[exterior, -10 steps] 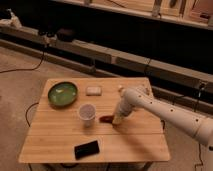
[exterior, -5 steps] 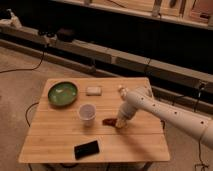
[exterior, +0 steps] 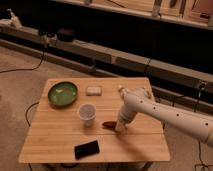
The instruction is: Drag the pepper across the table
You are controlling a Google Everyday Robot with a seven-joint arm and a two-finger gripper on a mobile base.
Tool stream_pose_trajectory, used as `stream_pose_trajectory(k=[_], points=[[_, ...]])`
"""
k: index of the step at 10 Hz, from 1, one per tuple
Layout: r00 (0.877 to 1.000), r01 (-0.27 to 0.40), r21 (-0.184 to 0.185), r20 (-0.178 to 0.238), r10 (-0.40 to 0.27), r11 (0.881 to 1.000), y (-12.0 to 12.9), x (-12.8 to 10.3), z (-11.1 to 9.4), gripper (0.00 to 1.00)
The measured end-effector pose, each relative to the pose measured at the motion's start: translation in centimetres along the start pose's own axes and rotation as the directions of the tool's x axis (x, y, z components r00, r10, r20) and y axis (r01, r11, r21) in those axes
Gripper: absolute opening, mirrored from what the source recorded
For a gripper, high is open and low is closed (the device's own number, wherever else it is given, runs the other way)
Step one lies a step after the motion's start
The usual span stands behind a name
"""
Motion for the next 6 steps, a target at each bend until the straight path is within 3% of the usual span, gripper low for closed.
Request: stream_pose_trajectory(k=[3,6], points=[[0.995,-0.086,-0.025,-0.054,0.085,0.996,2.6,2.5,0.0,0.28],[0.979,-0.194,-0.054,-0.069,0.190,0.980,4.6,4.7,1.2,0.28]])
